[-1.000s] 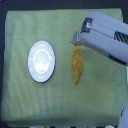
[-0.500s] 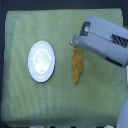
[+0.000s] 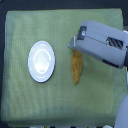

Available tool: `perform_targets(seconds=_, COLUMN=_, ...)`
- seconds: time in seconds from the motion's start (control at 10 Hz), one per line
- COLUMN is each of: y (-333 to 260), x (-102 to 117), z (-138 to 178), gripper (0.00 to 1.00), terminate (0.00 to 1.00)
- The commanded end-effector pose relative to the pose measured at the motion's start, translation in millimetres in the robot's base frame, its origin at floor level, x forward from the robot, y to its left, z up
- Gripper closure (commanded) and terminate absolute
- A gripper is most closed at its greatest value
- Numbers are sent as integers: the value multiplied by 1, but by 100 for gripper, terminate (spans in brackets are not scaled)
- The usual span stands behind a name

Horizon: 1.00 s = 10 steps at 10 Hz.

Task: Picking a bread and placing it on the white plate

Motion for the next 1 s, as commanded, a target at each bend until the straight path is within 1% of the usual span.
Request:
perform_targets(seconds=0.0, y=30, x=-5, z=2, gripper=0, terminate=0)
perform_targets(seconds=0.2, y=26, x=-23, z=-7, gripper=0, terminate=0)
perform_targets(seconds=0.4, y=25, x=-24, z=-7, gripper=0, terminate=0)
perform_targets(seconds=0.6, y=21, x=-30, z=-10, gripper=0, terminate=0)
perform_targets(seconds=0.9, y=21, x=-30, z=-8, gripper=0, terminate=0)
